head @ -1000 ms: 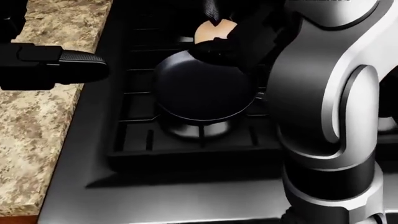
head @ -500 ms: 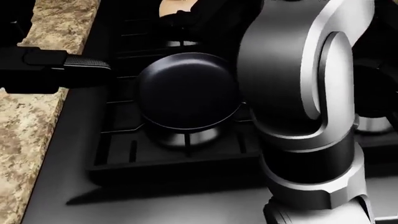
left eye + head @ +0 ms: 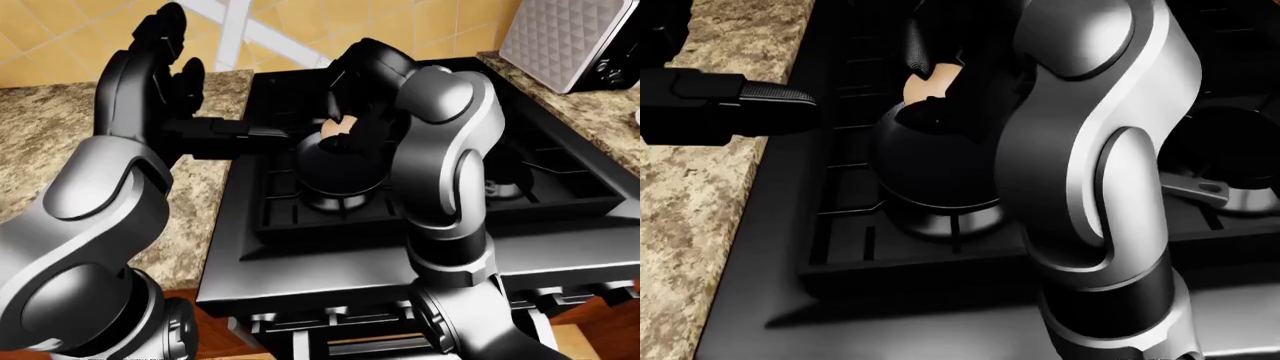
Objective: Pick the egg from the plate and place it in the pan.
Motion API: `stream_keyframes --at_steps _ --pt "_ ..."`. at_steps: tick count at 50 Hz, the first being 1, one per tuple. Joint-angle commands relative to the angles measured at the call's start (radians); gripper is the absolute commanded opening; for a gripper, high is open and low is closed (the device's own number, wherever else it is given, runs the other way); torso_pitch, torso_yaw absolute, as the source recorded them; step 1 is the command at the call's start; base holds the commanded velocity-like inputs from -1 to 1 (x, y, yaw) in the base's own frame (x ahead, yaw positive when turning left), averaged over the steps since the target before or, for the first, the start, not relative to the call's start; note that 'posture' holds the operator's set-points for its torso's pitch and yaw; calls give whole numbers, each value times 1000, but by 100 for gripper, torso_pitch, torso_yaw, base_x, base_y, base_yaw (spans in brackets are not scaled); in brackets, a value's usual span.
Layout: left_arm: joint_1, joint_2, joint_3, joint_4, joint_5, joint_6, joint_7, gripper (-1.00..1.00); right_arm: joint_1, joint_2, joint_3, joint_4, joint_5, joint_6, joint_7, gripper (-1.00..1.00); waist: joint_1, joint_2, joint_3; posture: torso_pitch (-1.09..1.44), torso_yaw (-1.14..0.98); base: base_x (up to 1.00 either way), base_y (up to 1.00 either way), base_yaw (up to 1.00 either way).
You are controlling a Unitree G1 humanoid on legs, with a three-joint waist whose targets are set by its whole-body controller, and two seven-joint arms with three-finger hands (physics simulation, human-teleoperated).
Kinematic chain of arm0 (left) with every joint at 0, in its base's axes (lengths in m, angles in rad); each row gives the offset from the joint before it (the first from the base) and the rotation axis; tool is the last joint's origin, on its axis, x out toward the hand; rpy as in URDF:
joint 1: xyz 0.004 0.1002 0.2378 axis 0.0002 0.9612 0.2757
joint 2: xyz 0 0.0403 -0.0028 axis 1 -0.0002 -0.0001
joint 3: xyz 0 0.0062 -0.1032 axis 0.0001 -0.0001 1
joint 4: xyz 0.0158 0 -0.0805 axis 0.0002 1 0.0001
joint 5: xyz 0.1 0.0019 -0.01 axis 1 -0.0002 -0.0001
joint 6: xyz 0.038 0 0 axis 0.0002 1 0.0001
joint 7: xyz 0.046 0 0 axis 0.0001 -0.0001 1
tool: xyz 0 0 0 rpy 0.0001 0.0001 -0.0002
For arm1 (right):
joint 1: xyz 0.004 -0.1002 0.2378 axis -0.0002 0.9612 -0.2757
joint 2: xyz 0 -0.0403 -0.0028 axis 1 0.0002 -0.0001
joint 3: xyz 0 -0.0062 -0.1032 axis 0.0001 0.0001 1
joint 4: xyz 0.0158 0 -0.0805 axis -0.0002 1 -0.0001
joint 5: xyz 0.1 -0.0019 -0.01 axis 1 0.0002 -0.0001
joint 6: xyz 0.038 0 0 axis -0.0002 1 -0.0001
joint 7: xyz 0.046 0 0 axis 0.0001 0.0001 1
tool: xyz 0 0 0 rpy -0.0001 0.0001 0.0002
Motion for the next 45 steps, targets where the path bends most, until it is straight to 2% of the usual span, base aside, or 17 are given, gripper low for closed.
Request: stream_keyframes --at_steps 1,6,11,20,31,45 --pt "-30 12 9 -12 -1 -29 6 100 -29 -6 -13 -10 7 -39 -34 -100 -1 4 -28 0 0 0 0 0" --pt "-22 12 2 -7 -3 -42 10 100 -12 -6 -28 23 56 -63 -102 -100 0 4 -30 0 0 0 0 0" --pt "-20 16 3 -6 -9 -45 13 100 0 -8 -21 45 94 -69 -148 -100 1 4 -31 0 0 0 0 0" --pt "-20 16 2 -8 -20 -45 24 100 15 -9 -10 57 113 -76 -169 -100 3 2 -33 0 0 0 0 0" --pt "-22 22 8 -5 -35 -45 31 100 30 -14 -16 99 171 -142 -257 -100 4 1 -37 0 0 0 0 0" --pt "-17 26 3 -5 -51 -52 47 100 74 -11 -7 93 187 -159 -280 -100 6 -2 -40 0 0 0 0 0"
